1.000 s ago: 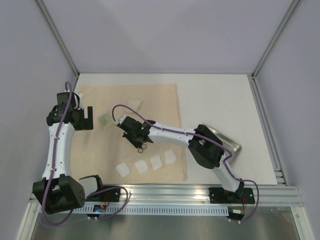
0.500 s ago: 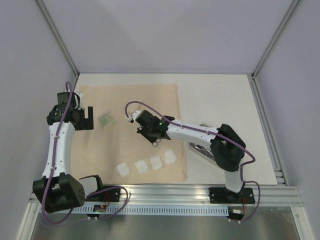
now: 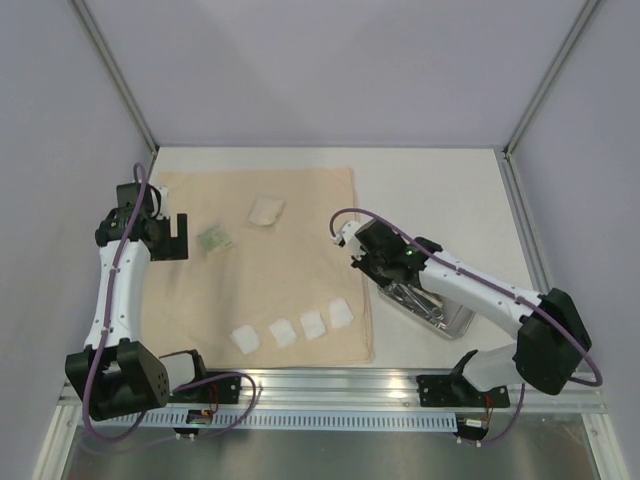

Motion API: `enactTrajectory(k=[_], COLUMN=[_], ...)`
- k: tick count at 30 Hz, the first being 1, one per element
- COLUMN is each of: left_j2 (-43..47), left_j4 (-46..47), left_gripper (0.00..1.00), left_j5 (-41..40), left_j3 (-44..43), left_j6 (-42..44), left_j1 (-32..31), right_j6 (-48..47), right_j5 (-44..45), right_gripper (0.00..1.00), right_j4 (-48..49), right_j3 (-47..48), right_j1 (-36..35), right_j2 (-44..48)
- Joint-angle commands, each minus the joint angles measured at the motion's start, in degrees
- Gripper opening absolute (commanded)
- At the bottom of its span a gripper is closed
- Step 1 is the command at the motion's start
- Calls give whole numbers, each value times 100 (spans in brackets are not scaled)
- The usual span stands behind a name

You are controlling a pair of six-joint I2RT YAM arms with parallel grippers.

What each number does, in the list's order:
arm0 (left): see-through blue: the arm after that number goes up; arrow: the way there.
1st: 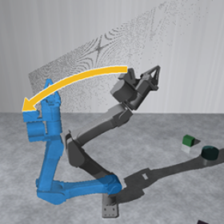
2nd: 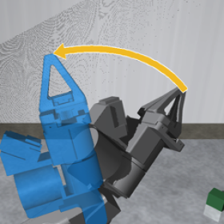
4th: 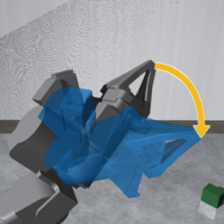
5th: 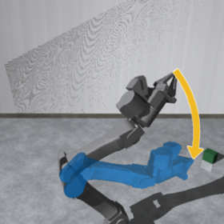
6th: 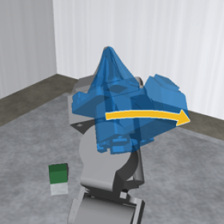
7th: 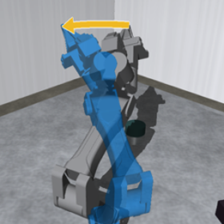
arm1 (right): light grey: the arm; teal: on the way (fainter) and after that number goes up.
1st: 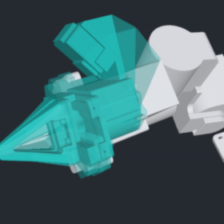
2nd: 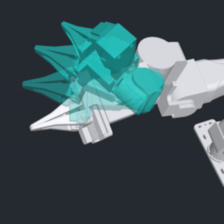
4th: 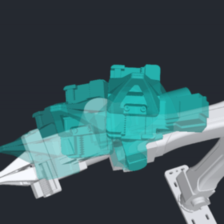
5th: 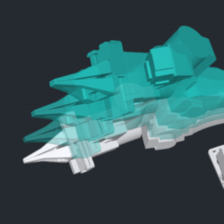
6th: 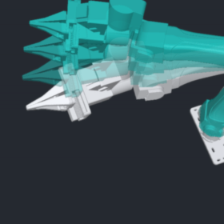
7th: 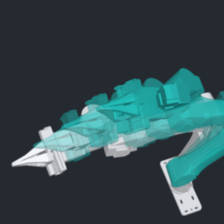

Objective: Prepare the surgical pack

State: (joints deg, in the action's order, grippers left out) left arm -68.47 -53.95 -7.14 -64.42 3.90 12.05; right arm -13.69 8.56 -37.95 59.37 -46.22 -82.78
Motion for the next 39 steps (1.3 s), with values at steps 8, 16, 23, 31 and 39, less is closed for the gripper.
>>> enactTrajectory(k=[8, 16, 23, 31, 39], left_j2=[-123, -106, -97, -35, 17], left_j4=[-1, -45, -54, -71, -89], left_gripper=[100, 100, 100, 100, 100], left_j5=[151, 151, 177, 177, 186], left_j3=[-202, -220, -220, -220, -220], left_j6=[-12, -12, -12, -12, 5], left_j1=[34, 34, 34, 25, 34], right_j6=[-696, -1118, -1100, -1048, -890], right_j5=[1297, 1913, 1404, 1526, 1815], right_gripper=[1, 1, 1, 0, 24], right_j4=[-959, -740, -889, -889, -915], right_j3=[-690, -1297, -1489, -1534, -1289], right_j1=[455, 464, 465, 473, 464], right_j2=[913, 931, 992, 686, 315])
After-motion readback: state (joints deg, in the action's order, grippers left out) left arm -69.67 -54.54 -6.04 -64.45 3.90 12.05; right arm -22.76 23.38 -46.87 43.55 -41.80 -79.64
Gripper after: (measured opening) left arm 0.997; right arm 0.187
